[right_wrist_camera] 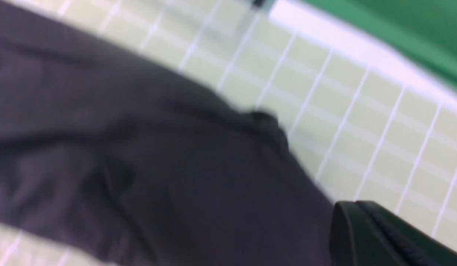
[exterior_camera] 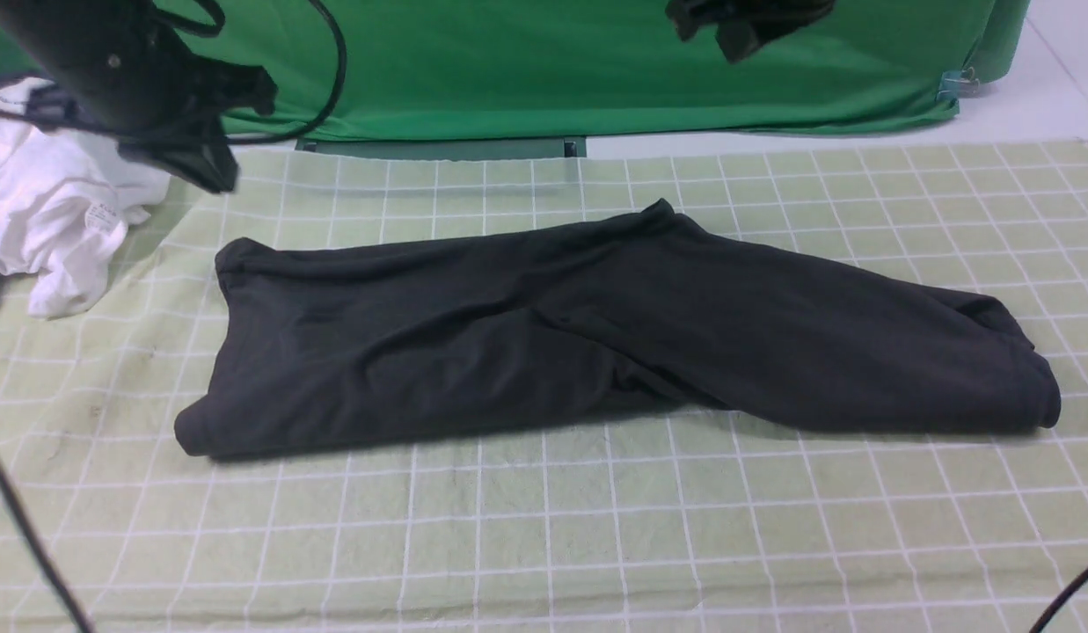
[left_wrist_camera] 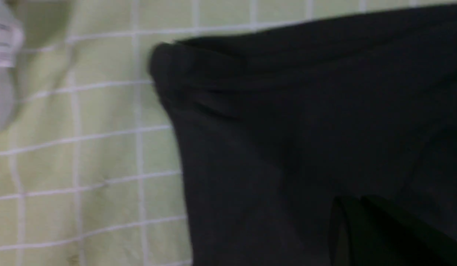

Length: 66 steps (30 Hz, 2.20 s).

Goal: Fold a long-sleeved shirt over a green coffee tablecloth.
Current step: 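Pull the folded dark garment lengthwise by its ends to straighten it flat on the table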

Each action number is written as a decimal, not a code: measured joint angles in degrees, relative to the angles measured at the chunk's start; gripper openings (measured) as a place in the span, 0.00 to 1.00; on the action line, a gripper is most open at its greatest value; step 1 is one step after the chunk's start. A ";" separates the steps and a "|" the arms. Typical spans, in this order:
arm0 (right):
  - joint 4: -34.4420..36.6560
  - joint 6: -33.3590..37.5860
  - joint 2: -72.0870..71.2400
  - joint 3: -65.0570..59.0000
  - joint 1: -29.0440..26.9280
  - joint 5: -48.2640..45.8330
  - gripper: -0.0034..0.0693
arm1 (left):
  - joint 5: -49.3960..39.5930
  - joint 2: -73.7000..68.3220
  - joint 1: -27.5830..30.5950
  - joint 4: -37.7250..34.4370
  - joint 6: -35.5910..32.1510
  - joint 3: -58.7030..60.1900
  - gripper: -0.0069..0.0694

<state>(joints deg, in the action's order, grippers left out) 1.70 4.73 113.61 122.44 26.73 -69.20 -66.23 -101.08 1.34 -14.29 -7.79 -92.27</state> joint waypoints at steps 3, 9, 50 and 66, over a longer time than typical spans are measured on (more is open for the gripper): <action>0.06 0.00 -7.20 -10.99 -0.05 -0.23 0.04 | 3.99 5.29 -2.05 -2.87 -2.34 10.23 0.11; 0.40 0.05 -18.41 -28.91 -1.27 -0.18 0.04 | 14.86 9.43 -5.55 -2.94 -4.49 26.89 0.11; 12.39 12.01 8.91 -29.29 -26.27 12.08 0.30 | 28.49 -0.70 -5.99 19.42 15.04 36.13 0.11; 6.84 14.54 6.05 -24.18 -26.70 7.03 0.07 | 28.73 -0.70 -5.99 19.60 14.35 36.13 0.11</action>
<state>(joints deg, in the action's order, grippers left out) 8.53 19.27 119.66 98.25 0.03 -62.17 -37.50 -101.78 -4.65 5.31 6.57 -56.13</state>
